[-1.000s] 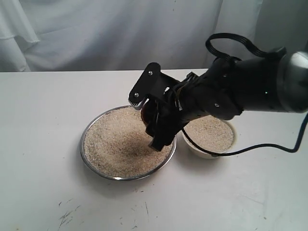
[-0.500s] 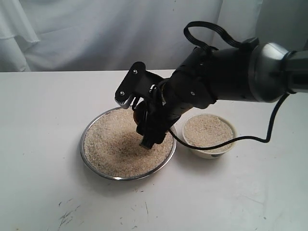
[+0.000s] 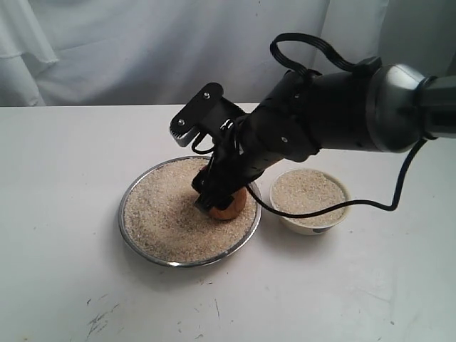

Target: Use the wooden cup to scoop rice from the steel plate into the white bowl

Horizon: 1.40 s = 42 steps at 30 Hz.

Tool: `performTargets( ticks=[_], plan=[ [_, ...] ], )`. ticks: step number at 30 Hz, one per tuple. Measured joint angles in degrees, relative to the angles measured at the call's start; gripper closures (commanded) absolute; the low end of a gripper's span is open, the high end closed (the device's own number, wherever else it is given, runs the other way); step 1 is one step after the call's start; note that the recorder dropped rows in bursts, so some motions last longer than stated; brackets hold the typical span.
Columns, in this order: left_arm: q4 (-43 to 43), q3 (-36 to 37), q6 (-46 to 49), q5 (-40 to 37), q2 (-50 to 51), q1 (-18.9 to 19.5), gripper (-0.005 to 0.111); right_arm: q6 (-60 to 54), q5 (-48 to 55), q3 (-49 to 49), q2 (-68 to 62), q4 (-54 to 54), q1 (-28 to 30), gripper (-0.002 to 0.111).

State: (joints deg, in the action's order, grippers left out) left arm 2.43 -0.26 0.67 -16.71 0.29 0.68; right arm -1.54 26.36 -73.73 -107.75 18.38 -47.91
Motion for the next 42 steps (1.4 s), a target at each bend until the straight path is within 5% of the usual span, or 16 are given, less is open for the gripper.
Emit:
performTargets(
  ticks=[9, 17, 42],
  plan=[
    [0.0, 0.0, 0.0, 0.0, 0.0, 0.0, 0.107, 0.9, 0.5, -0.4, 2.6, 4.6, 0.0, 0.037],
    [0.0, 0.0, 0.0, 0.0, 0.0, 0.0, 0.107, 1.5, 2.4, -1.2, 8.3, 3.2, 4.3, 0.109],
    [0.0, 0.0, 0.0, 0.0, 0.0, 0.0, 0.107, -8.6, 5.8, -1.2, -2.2, -1.9, 6.9, 0.108]
  ],
)
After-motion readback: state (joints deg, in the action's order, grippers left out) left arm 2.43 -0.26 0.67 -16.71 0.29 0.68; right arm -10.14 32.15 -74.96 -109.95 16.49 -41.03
